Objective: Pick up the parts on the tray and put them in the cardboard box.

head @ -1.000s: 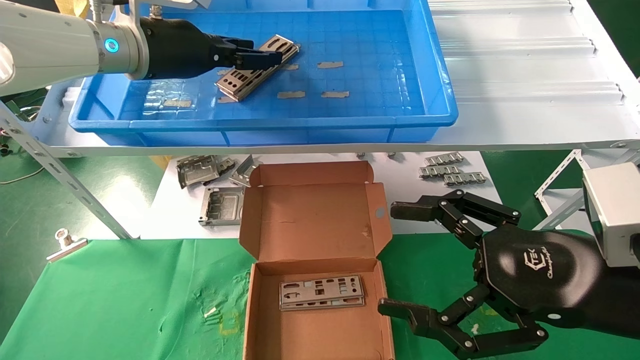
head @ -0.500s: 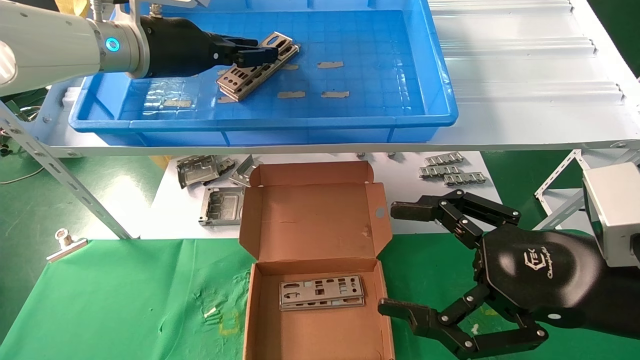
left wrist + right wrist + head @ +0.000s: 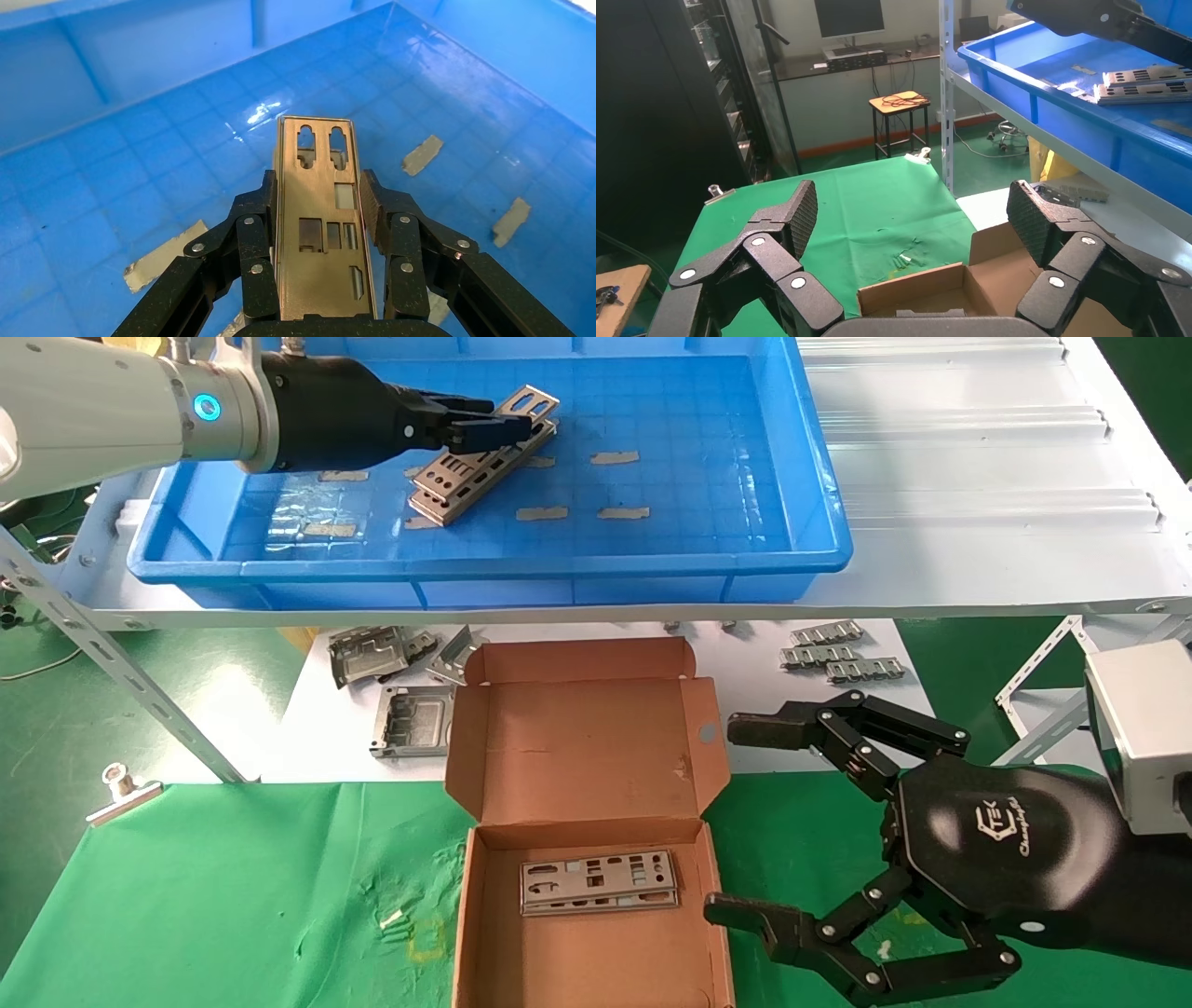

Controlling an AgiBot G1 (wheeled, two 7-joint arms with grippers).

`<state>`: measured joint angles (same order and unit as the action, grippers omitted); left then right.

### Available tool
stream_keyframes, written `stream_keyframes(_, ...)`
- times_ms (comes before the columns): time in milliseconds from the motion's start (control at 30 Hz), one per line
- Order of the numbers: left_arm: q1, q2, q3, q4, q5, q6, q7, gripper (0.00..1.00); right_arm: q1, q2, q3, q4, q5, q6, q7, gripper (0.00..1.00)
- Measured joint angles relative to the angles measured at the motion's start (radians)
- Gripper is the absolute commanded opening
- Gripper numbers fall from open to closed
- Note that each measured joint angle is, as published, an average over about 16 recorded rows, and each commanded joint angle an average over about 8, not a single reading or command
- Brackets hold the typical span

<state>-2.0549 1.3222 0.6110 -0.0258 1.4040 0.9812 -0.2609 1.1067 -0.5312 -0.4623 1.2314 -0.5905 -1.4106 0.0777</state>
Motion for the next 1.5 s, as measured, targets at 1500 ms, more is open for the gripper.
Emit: stream_keyframes(1500, 0.245, -0.274, 0.038, -0.438, -0.256, 0.615, 0.265, 0.00, 0.000, 0.000, 0.000, 0.000, 0.000, 0.000, 0.000, 1.00)
